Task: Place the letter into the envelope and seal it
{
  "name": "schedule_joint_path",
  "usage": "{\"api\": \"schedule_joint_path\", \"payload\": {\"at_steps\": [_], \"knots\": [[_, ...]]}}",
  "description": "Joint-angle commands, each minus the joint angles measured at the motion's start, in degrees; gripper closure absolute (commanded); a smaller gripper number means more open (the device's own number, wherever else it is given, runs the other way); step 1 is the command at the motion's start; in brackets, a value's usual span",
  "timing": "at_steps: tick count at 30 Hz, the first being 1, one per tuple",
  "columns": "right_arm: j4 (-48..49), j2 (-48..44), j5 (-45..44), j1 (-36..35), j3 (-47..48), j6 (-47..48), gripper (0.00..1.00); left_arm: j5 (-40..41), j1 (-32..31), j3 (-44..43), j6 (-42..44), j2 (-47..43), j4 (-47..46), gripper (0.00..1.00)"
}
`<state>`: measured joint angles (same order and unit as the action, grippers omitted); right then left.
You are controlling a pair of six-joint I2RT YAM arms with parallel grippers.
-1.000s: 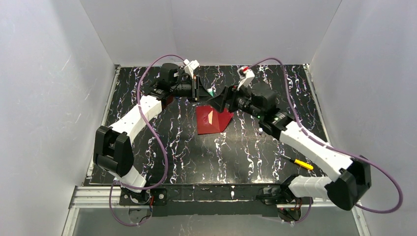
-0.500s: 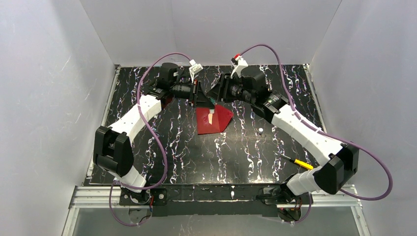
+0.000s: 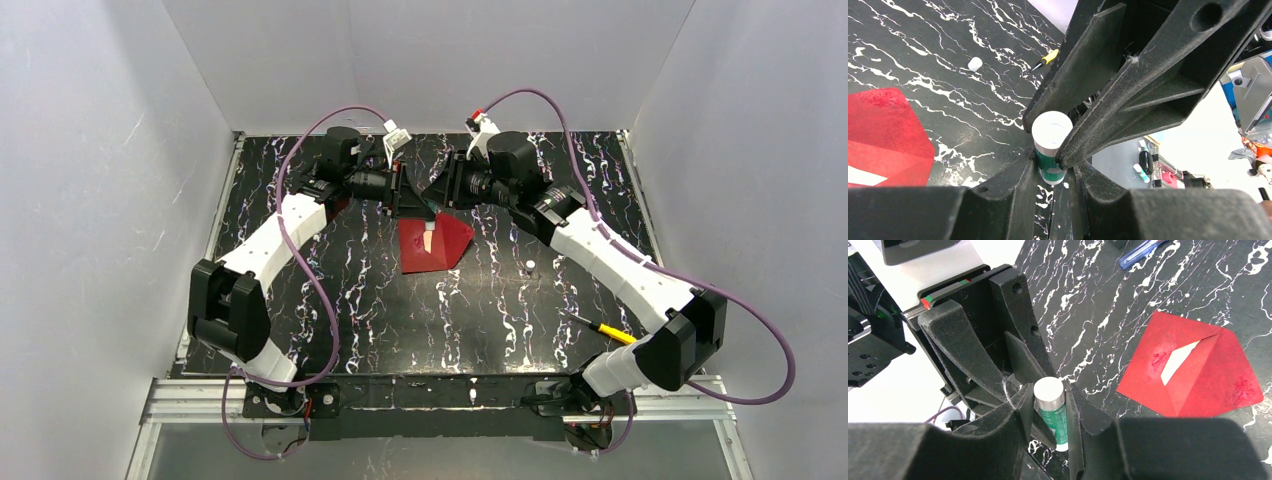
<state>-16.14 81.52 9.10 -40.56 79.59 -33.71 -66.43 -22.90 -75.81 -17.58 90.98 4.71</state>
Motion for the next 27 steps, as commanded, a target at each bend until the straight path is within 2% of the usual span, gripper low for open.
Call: {"api": "schedule_joint_path", "payload": {"at_steps": [1, 3, 4, 7, 9, 13, 21, 25, 27], "knots": [[1.0, 1.1, -0.3, -0.1, 2.9, -2.0, 0.64, -1.8, 0.1, -1.1, -0.7, -5.1, -3.3, 1.00], [1.5, 1.0, -1.6, -0.1, 3.0, -2.8, 0.72, -1.1, 0.2, -0.8, -1.7, -5.7, -4.2, 1.00], [2.3, 0.6, -2.2, -0.1, 2.5, -3.3, 0.76, -0.5, 0.2, -0.9, -2.3, -5.8, -4.3, 0.96], [8.6, -2.5, -3.7, -0.1, -1.1, -6.2, 0.85, 3.2, 0.3, -0.2, -7.3, -6.0, -7.5, 0.72], [14.8, -4.7, -5.4, -0.1, -4.1, -9.6, 0.87, 6.5, 0.2, 0.4, -11.6, -6.2, -8.7, 0.58], [20.0, -6.5, -7.0, -0.1, -6.7, -14.0, 0.87, 11.2, 0.2, 1.7, -14.0, -6.6, -9.3, 0.54], [21.8, -6.7, -7.2, 0.0, -7.0, -15.6, 0.87, 10.4, 0.2, 1.0, -15.2, -4.5, -8.9, 0.61], [22.1, -6.7, -5.8, 0.1, -7.5, -14.4, 0.86, 11.3, 0.3, 0.7, -14.8, -4.4, -8.7, 0.98], [21.6, -7.1, -5.0, 0.5, -7.7, -13.2, 0.76, 10.6, 0.3, 0.1, -14.4, -3.9, -8.2, 1.00]]}}
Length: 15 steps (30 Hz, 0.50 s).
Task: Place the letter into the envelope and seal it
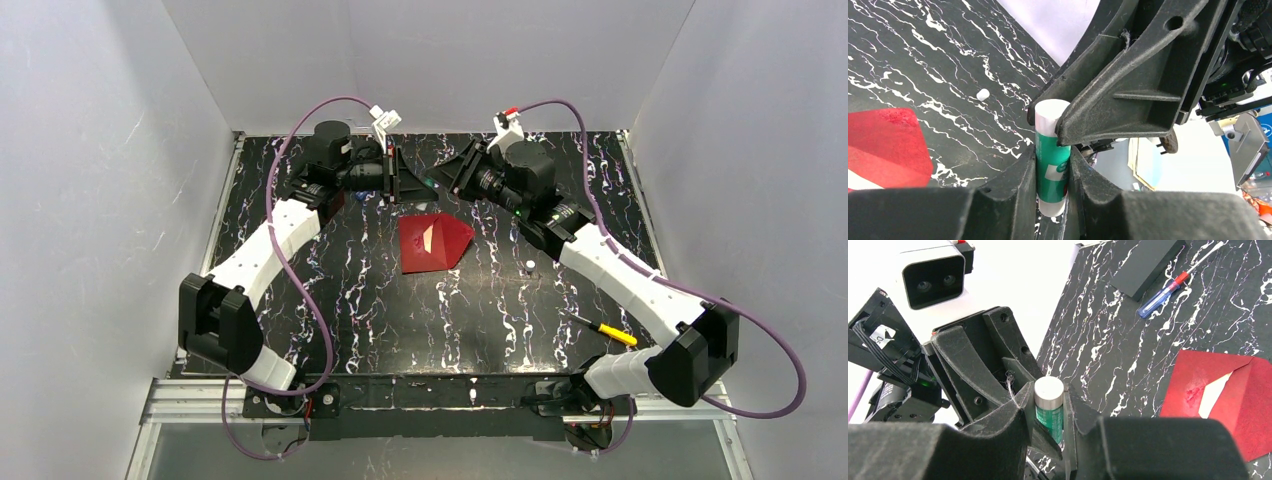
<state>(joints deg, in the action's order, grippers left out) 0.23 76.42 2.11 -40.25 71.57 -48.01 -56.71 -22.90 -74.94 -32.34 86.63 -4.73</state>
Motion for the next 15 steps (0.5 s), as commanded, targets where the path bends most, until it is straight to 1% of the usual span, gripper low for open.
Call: {"api": "schedule_joint_path", "payload": {"at_steps": [1, 3, 4, 5, 7, 8, 9, 11, 15], "knots": [[5.1, -2.5, 1.8, 0.4, -0.1, 1.5, 0.65, 0.2, 0.4, -0.9, 0.6, 0.5, 1.3, 1.00], [5.6, -3.2, 2.0, 1.0, -0.6, 1.9, 0.47, -2.1, 0.4, -1.1, 1.2, 0.6, 1.2, 1.00], [5.4, -3.3, 2.4, 1.4, -0.5, 2.1, 0.42, -3.3, 0.4, -1.1, 1.6, 0.6, 1.2, 1.00], [5.2, -3.2, 3.2, 2.0, -0.2, 2.3, 0.40, -4.5, 0.4, -1.1, 2.0, 0.5, 1.2, 1.00], [3.5, -2.8, 4.2, 2.5, 1.0, 2.5, 0.40, -5.3, 0.6, -1.1, 2.9, 0.0, 1.6, 1.00], [2.1, -2.3, 4.4, 2.5, 2.4, 2.7, 0.42, -4.9, 0.8, -0.9, 3.2, -0.2, 1.8, 1.00], [0.2, -1.7, 4.5, 2.5, 3.3, 3.1, 0.44, -4.9, 1.0, -0.7, 3.1, -0.3, 1.6, 1.00], [-4.3, 0.0, 5.7, 2.5, 5.8, 3.8, 0.45, -5.4, 1.2, -0.8, 2.9, -0.2, 1.4, 1.00], [-3.1, 1.5, 9.7, 2.6, 6.1, 4.0, 0.41, -6.1, 1.1, -1.5, 3.0, 0.2, 1.2, 1.00]]}}
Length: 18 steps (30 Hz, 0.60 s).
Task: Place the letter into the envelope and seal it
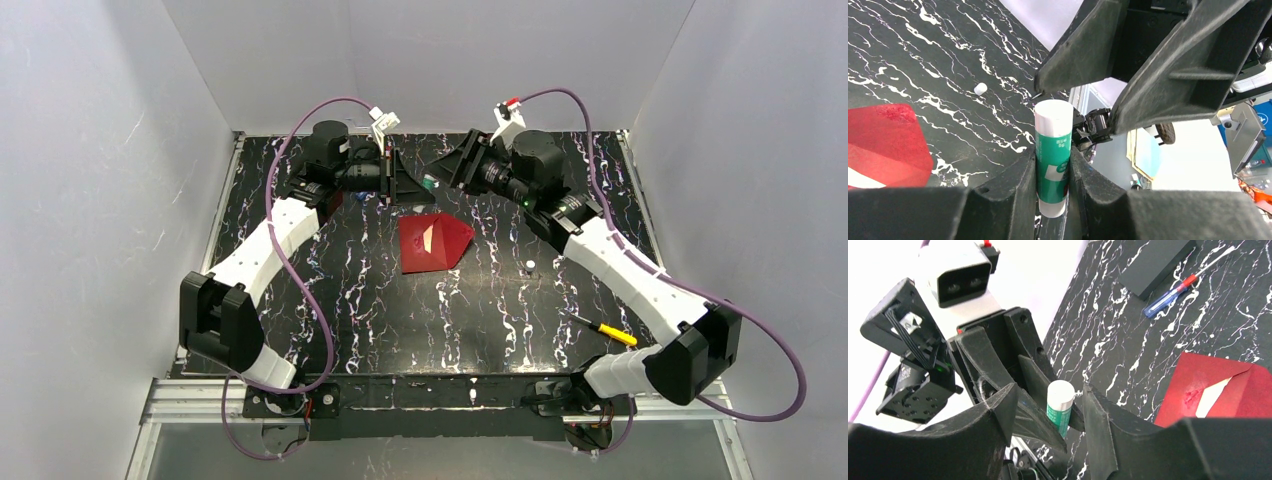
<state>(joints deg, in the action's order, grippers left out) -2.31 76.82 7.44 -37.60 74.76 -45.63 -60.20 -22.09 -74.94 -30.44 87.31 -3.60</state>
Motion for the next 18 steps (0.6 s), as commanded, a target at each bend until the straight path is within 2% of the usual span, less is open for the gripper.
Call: {"api": "schedule_joint_path", "payload": {"at_steps": [1, 4, 6, 9, 14, 18], "knots": [[-0.5, 1.5, 5.2, -0.1, 3.4, 1.7, 0.39, -2.3, 0.4, -1.5, 1.3, -0.5, 0.2, 1.00], [-2.0, 3.1, 5.9, -0.1, 5.1, 1.8, 0.39, -1.9, 0.4, -1.6, 1.5, -0.4, 0.1, 1.00], [-1.9, 3.5, 5.5, -0.1, 4.9, 1.5, 0.48, -1.9, 0.3, -2.1, 1.7, -0.1, 0.0, 1.00], [1.7, 2.6, 4.6, -0.1, 2.6, 0.6, 0.68, -2.5, 0.3, -2.8, 2.0, 0.2, 0.0, 1.00], [6.1, 1.9, 3.9, 0.1, 1.5, 1.0, 0.80, -3.5, 0.4, -2.2, 2.3, -0.4, -0.1, 1.00], [11.5, 1.0, 9.6, 1.5, -0.7, 2.9, 0.91, -7.9, 0.7, -3.3, 1.3, -0.1, -0.3, 1.00]]}}
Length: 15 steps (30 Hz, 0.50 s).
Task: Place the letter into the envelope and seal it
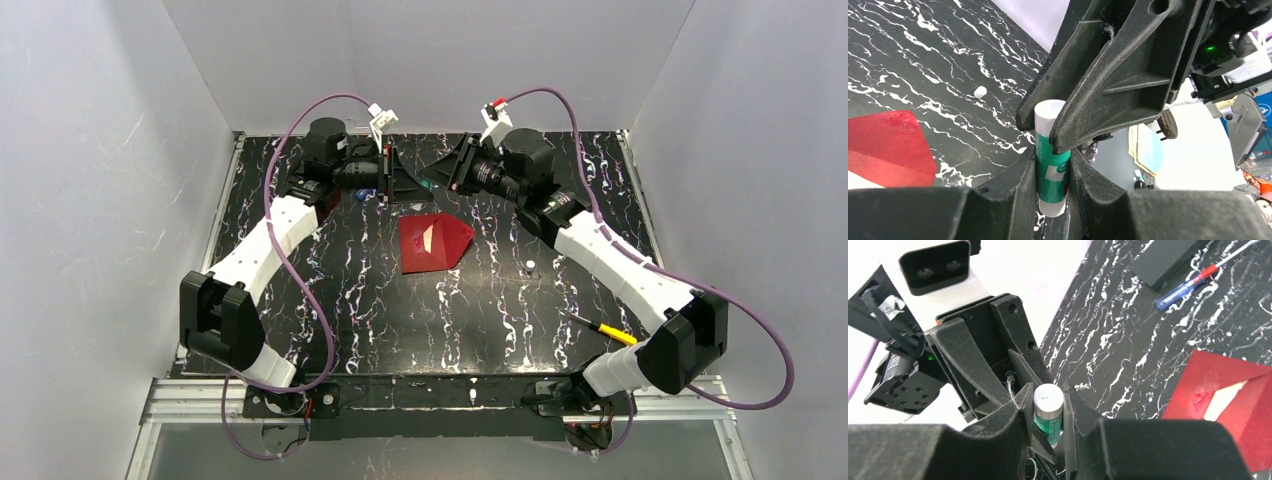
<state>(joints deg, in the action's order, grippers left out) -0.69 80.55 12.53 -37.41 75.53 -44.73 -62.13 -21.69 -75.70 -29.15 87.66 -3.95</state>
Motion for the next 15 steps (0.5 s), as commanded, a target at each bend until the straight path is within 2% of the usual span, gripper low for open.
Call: {"api": "schedule_joint_path", "payload": {"at_steps": [1, 2, 7, 10, 13, 15], "knots": [[13.5, -3.4, 7.6, 2.0, -3.3, 3.0, 0.95, -8.0, 0.3, -3.1, -0.4, 0.1, 0.1, 1.00], [17.1, -4.1, 10.2, 2.9, -5.0, 3.3, 0.99, -9.9, 0.3, -3.9, -0.8, 0.5, 0.0, 1.00], [34.4, -6.6, 26.6, 7.5, -11.5, 3.6, 0.99, -17.4, 0.3, -7.4, -1.2, 1.9, 0.1, 1.00], [40.6, -6.5, 35.6, 8.8, -12.6, 3.0, 0.99, -21.2, 0.3, -9.3, -1.1, 2.6, 0.1, 1.00], [37.6, -5.9, 35.5, 9.0, -11.6, 3.6, 0.99, -20.4, 0.3, -9.8, -1.0, 2.7, 0.0, 1.00], [31.1, -5.7, 28.5, 9.0, -10.3, 6.0, 0.99, -16.7, 0.3, -9.4, -1.0, 2.5, -0.1, 1.00]]}}
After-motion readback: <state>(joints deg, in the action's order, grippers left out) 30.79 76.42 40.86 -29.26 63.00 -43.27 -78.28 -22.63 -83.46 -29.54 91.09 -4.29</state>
